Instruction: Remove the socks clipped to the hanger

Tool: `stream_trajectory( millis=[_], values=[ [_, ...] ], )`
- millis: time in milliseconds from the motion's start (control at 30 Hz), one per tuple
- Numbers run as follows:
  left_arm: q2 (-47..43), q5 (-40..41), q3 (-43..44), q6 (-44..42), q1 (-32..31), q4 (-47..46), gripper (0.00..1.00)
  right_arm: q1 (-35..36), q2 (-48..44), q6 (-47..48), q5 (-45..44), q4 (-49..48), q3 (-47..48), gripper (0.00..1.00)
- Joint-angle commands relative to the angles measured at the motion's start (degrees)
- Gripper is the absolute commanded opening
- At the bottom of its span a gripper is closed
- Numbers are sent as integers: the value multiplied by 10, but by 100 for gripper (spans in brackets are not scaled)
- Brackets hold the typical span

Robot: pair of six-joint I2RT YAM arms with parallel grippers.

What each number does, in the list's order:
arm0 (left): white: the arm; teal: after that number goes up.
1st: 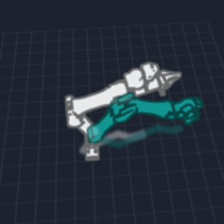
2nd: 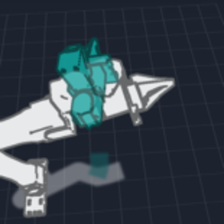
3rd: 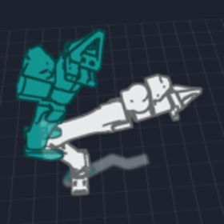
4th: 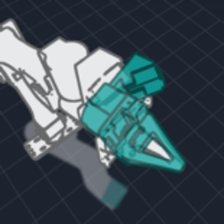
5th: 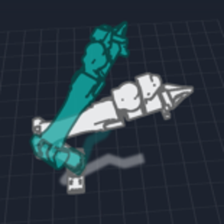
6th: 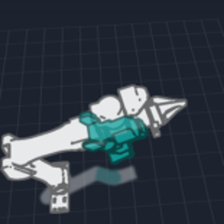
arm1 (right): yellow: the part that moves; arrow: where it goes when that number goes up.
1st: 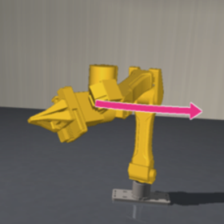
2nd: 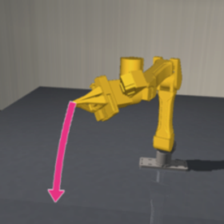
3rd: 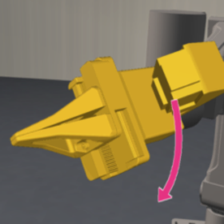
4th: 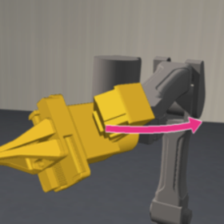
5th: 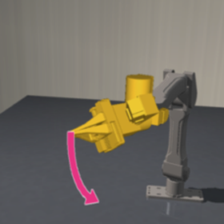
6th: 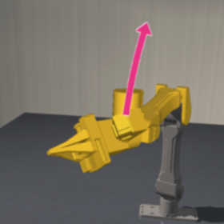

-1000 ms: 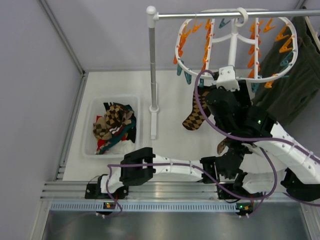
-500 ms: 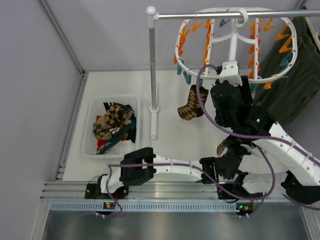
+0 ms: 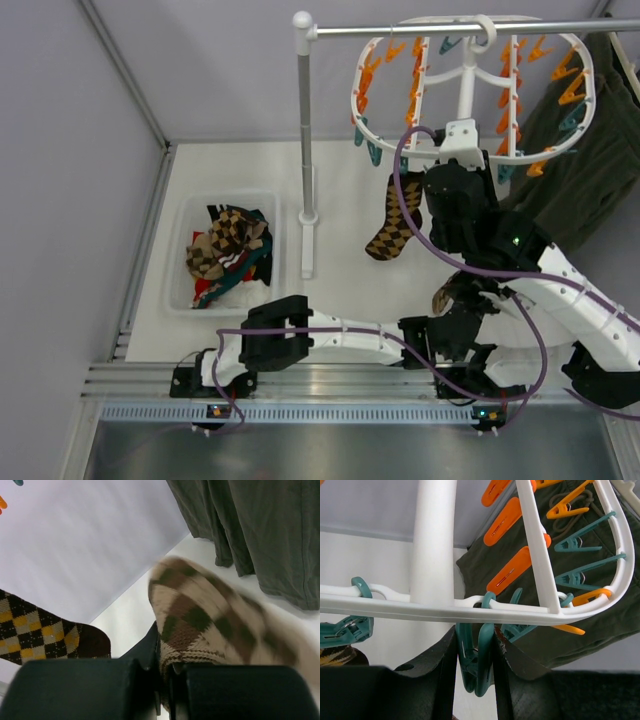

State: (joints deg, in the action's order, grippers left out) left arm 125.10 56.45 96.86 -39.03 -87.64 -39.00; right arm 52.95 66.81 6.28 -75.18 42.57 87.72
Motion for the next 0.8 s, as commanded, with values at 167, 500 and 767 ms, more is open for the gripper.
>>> stream_trajectory(
  millis=[167, 500, 767],
  values=[
    [-83, 34, -122, 90, 7, -2, 0, -7, -15, -24, 38, -15, -12, 36],
    [-270, -2, -277, 453, 50, 335, 0, -14, -69, -119, 203, 8, -21, 63],
    [-462, -13, -361, 634, 160, 569, 0, -14, -128, -151, 348, 10, -38, 92]
  ],
)
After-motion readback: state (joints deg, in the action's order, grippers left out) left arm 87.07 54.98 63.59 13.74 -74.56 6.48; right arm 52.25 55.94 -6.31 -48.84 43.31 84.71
